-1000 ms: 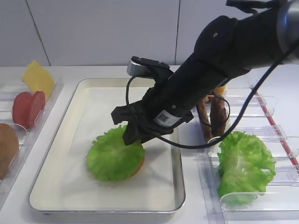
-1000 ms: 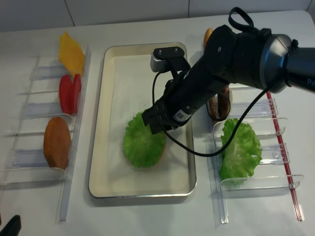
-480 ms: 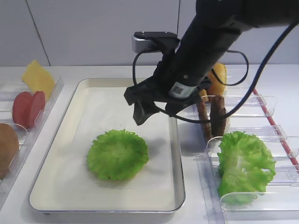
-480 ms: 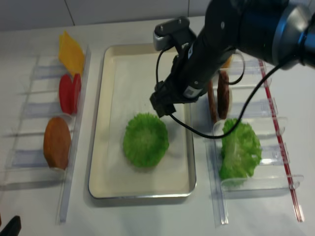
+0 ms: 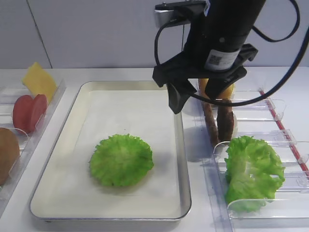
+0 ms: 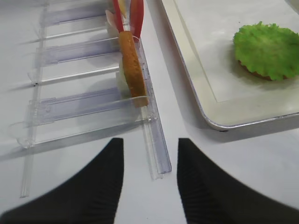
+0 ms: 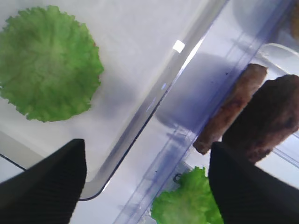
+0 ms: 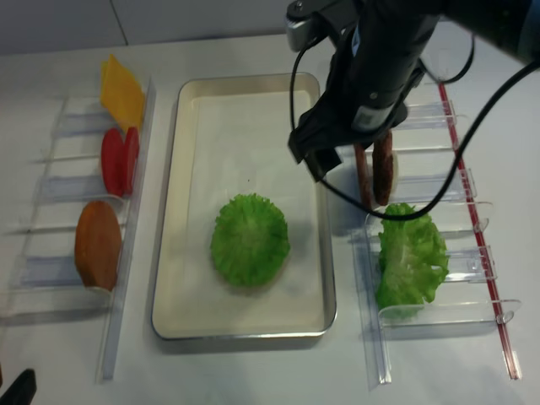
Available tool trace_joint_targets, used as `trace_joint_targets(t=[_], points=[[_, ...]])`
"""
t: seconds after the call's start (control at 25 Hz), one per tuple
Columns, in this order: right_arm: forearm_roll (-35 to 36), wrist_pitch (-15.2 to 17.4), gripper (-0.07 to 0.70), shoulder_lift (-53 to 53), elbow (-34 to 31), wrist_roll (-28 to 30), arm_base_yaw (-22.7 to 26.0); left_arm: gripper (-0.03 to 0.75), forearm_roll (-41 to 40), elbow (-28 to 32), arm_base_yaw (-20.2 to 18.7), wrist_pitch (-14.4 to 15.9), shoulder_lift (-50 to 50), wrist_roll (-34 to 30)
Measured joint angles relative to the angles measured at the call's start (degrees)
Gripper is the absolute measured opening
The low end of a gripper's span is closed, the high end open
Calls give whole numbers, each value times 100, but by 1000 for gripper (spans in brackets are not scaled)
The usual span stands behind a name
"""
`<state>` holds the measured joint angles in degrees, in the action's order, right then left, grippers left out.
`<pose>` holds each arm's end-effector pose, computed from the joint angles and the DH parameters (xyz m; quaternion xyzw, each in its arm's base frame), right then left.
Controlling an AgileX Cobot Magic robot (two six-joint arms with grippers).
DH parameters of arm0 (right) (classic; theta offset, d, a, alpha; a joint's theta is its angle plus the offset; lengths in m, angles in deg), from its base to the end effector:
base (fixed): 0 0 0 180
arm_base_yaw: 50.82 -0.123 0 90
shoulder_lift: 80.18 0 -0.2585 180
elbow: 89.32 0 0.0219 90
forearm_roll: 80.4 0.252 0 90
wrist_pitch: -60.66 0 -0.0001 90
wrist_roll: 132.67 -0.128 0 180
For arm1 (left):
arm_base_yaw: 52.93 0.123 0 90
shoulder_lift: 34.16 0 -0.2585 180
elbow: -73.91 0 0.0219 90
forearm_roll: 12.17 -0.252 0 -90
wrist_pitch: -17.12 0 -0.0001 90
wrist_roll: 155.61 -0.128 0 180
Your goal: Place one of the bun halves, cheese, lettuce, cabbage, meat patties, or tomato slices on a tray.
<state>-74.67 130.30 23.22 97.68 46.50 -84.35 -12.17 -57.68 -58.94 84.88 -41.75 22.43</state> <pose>0.2798 0.1998 0.2445 -0.2680 0.9545 0.0823 0.1016 0.0465 -0.0049 0.2450 0.0613 0.8798 -0.0167 0.4710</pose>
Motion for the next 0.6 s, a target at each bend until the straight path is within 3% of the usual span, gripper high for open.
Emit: trace_joint_targets(t=[0.4, 0.6], points=[[-238, 125, 527, -562, 25, -230, 0, 286, 0, 0, 0, 0, 0, 0], [-226, 131, 498, -1279, -399, -257, 0, 286, 0, 0, 0, 0, 0, 0]])
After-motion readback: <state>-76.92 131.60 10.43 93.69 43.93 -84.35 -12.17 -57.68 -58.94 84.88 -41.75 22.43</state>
